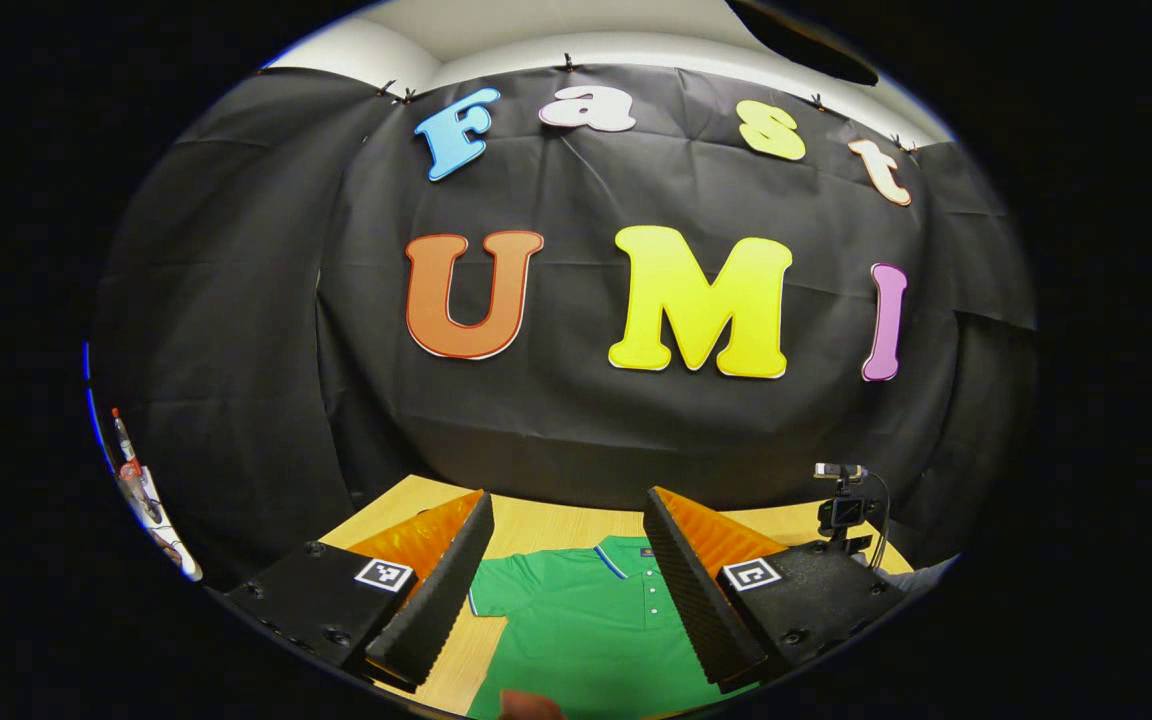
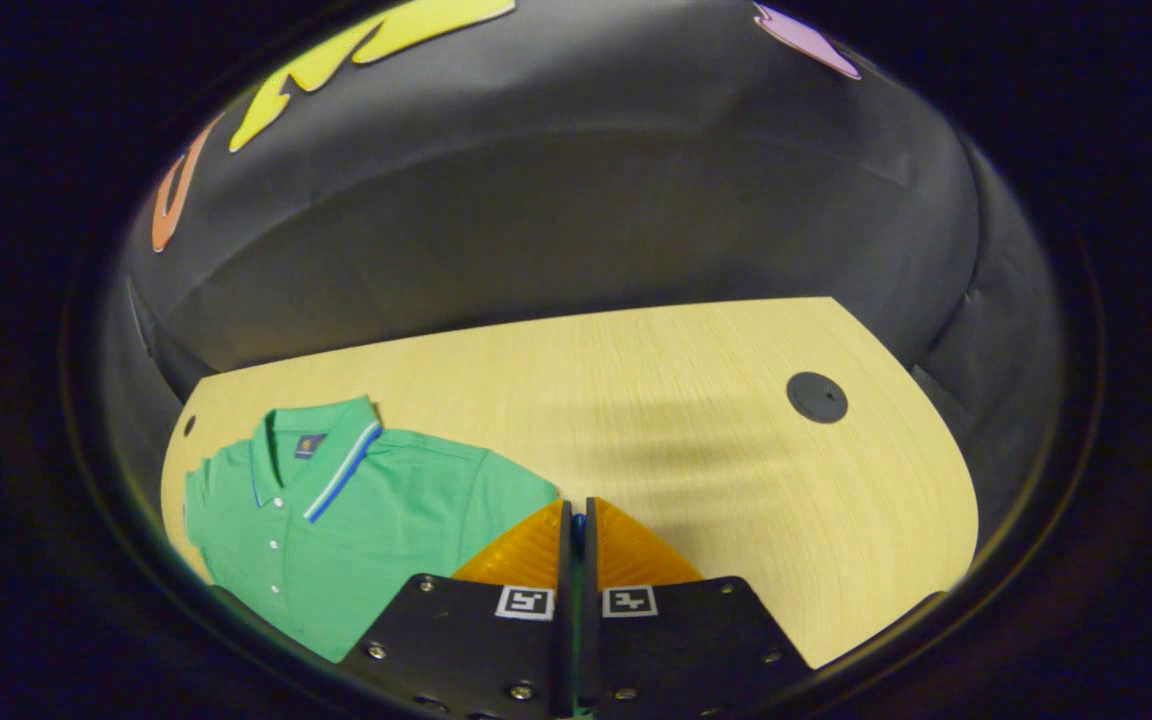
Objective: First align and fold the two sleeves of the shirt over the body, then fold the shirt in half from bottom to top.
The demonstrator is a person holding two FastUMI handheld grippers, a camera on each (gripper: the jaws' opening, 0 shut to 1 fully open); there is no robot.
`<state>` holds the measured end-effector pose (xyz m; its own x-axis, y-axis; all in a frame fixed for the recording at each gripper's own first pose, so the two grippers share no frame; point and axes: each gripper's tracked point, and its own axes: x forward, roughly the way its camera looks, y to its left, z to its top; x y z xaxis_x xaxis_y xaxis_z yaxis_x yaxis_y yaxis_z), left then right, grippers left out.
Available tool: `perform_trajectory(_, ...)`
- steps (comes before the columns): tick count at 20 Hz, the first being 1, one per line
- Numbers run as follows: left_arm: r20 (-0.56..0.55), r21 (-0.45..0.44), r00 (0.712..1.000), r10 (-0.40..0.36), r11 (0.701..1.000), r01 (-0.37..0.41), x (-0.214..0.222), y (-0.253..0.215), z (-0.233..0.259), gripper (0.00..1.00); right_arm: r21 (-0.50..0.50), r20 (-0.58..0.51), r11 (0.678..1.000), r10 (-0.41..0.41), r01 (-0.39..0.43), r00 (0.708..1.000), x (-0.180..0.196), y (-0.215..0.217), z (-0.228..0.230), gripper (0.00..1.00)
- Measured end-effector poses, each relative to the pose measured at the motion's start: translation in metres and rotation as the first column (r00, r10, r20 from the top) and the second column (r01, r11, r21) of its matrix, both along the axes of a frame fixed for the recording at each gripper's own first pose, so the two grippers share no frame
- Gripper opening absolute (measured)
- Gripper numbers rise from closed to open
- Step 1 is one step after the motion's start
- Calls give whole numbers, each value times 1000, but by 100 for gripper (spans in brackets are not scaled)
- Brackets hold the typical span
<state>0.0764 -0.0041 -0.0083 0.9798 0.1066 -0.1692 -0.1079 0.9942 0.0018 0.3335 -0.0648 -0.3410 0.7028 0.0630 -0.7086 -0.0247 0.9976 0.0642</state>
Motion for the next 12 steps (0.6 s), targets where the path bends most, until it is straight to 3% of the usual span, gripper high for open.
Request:
perform_trajectory(5,0,-14,1000,-9,1000,9,-2,-3,-1,96,35,61,994,97,-99,993,-15,60,30,4)
perform_trajectory(12,-6,-4,1000,17,1000,-17,-9,10,1,96,97,56,981,165,-170,985,-36,130,26,3)
